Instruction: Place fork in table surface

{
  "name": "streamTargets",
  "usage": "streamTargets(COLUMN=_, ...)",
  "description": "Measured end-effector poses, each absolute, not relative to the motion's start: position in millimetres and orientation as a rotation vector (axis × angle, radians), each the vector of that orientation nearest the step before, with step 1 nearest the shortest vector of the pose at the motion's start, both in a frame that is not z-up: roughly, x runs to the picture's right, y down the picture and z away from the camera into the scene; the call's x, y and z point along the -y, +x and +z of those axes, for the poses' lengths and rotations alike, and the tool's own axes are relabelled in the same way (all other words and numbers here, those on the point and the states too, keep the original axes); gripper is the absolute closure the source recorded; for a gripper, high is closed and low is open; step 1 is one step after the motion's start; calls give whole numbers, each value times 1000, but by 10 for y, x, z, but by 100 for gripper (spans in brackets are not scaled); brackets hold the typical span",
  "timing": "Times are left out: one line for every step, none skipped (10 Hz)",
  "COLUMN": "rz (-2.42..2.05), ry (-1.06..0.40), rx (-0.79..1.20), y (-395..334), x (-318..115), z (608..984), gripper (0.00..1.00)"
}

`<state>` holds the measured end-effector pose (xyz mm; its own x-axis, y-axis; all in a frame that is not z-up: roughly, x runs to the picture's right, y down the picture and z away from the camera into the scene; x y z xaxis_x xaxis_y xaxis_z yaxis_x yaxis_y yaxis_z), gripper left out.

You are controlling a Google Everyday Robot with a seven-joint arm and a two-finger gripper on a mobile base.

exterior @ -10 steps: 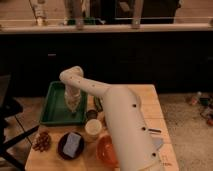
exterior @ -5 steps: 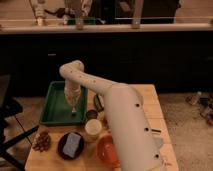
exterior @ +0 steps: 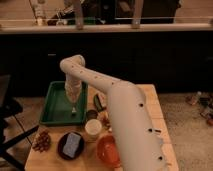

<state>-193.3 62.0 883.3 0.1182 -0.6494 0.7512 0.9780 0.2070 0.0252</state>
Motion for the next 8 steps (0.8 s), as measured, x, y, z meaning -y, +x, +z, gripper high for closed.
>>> streamTargets(rz=-1285, ry=-558, rx=729, y=-1936, x=-626, z=8838, gripper=82)
streamTargets(rz=-1284, ry=-532, rx=740, y=-1994, x=-615, z=8894, gripper=69)
streamTargets(rz=-1283, ry=-519, rx=745, y=-2046, x=-595, z=8925, gripper=61)
streamTargets(rz=-1287, ry=-509, rx=752, y=-2125, x=-595, z=8942, gripper=52)
streamTargets(rz=-1291, ry=-498, rx=760, y=-2168, x=-595, z=8963, gripper=39)
streamTargets(rz=-1289, ry=-497, rx=763, y=-2141, x=-596, z=8982, gripper=30)
streamTargets(rz=-1293, ry=-496, rx=771, y=-2154, x=-608, z=8989, gripper=23)
streamTargets(rz=-1300, ry=-497, rx=782, y=-2186, x=-631, z=8987, gripper=20)
